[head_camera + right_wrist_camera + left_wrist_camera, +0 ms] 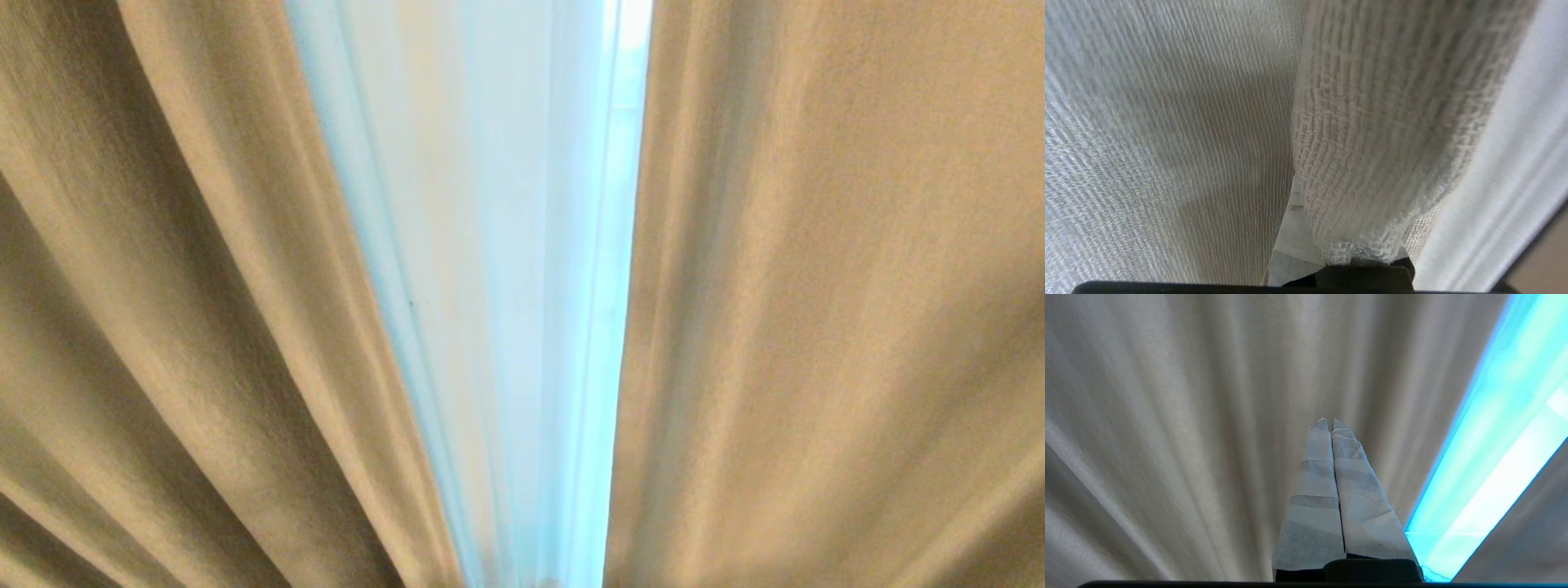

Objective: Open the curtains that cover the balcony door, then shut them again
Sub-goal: Pull the outer curtains open on both sides

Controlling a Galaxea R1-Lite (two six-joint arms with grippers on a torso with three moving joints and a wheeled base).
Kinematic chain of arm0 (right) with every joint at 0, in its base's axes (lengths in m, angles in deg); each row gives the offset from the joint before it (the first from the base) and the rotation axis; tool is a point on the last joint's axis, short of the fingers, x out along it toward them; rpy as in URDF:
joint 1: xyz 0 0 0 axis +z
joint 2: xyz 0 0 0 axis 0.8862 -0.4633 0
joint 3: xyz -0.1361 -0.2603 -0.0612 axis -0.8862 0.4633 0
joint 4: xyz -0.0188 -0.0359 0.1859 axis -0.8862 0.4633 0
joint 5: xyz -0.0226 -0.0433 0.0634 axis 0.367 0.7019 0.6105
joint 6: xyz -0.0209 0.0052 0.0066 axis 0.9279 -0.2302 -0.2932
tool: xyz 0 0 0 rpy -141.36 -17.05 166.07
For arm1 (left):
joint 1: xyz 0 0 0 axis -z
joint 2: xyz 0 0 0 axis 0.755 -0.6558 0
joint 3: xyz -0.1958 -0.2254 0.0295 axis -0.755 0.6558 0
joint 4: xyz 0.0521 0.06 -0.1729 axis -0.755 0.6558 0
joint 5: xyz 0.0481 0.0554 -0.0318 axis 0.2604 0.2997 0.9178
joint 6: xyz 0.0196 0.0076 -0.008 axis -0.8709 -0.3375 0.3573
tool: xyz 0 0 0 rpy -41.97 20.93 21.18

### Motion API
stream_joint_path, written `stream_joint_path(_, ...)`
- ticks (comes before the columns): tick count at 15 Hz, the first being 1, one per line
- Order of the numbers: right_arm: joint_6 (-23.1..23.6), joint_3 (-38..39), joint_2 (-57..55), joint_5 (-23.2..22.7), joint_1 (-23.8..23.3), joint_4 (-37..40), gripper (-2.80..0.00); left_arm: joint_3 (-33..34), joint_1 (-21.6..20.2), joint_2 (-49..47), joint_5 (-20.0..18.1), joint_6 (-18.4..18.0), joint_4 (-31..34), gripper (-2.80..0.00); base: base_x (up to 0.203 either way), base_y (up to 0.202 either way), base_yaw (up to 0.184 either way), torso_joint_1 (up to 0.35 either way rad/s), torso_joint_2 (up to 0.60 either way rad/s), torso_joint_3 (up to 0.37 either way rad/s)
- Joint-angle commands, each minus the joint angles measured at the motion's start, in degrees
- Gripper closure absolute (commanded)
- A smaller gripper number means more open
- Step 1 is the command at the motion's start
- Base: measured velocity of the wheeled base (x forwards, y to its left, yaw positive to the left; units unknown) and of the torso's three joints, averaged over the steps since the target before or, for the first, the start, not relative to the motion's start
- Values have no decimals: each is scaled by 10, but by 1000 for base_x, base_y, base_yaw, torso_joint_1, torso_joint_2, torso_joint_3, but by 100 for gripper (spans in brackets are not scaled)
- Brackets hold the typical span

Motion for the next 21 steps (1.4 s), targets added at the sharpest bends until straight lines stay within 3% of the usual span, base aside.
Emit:
stream_joint_path(1,0,14,18,-10,1,-11,0,0,0,0,0,0,0,0,0,0,0,0,0,0)
stream_joint_path(6,1,43,43,-75,29,-34,0,0,0,0,0,0,0,0,0,0,0,0,0,0)
stream_joint_path(14,7,60,62,-75,157,-37,0,0,0,0,0,0,0,0,0,0,0,0,0,0)
stream_joint_path(21,6,91,75,-79,184,-58,0,0,0,0,0,0,0,0,0,0,0,0,0,0)
